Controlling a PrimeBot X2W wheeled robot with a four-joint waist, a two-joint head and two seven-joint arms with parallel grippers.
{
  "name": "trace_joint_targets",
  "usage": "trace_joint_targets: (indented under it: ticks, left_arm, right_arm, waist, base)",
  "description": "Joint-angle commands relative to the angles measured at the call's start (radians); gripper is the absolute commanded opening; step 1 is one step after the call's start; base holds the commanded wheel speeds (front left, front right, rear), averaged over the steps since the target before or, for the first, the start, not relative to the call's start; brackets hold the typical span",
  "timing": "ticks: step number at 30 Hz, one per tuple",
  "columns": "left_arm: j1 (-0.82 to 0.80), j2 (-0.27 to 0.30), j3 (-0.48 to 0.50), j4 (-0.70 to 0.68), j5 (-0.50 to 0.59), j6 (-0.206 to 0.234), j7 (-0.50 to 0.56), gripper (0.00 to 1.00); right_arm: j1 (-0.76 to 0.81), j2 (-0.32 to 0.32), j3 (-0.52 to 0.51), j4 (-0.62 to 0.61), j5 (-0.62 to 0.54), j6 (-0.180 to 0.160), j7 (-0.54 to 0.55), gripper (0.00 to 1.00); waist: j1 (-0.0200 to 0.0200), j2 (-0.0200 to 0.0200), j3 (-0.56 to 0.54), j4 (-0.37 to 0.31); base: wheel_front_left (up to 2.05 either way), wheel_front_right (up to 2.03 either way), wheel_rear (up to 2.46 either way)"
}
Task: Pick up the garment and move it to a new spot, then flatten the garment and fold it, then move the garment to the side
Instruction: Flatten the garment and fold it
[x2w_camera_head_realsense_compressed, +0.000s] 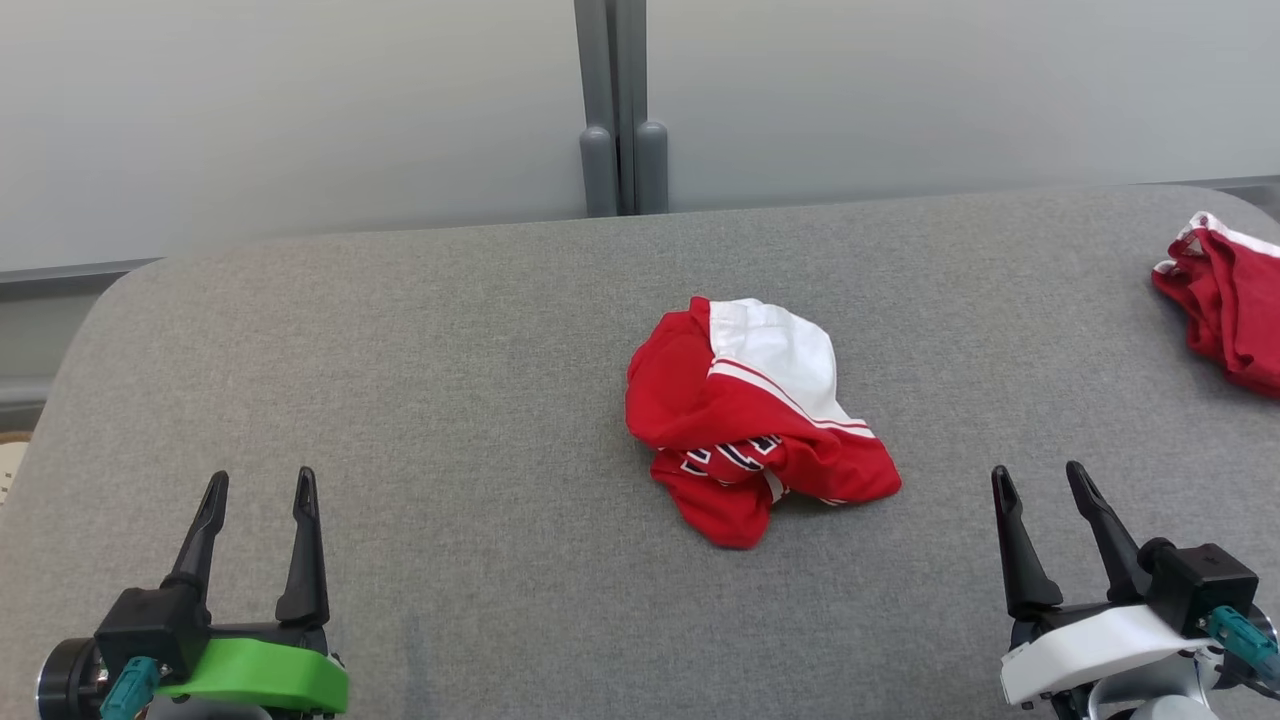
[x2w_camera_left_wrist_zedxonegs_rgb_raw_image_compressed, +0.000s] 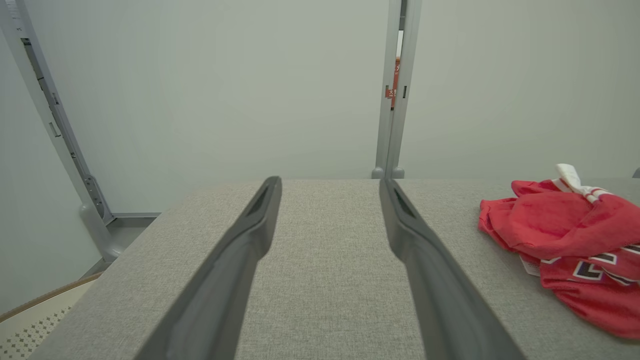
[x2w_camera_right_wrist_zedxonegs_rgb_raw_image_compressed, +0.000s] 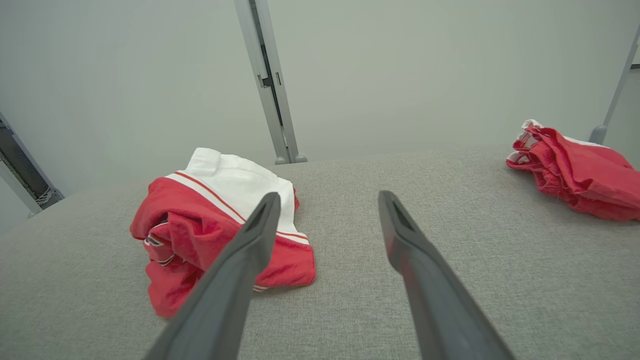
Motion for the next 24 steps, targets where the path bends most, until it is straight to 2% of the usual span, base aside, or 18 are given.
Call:
trace_joint_targets:
  ticks: [1, 15, 24]
  left_arm:
    - [0.001, 0.007, -0.002, 0.001, 0.001, 0.004, -0.004, 1.0]
    - [-0.011, 0.011, -0.011, -0.001, -0.003, 0.014, -0.007, 1.0]
    - [-0.052, 0.0, -0.032, 0.004, 0.008, 0.015, -0.006, 1.0]
  right_arm:
    - [0.003, -0.002, -0.001, 0.001, -0.002, 0.0, -0.001, 1.0]
    - [-0.029, 0.0, -0.005, 0.007, -0.007, 0.0, 0.003, 1.0]
    - [-0.196, -0.029, 0.04, 0.069, -0.032, 0.0, 0.026, 1.0]
  waist:
    - [0.0, 0.0, 0.0, 0.001]
    - [0.0, 0.0, 0.018, 0.01]
    - [0.0, 0.0, 0.069, 0.04]
  base:
    - [0.0, 0.0, 0.0]
    - [0.0, 0.0, 0.0]
    - [0.0, 0.0, 0.0]
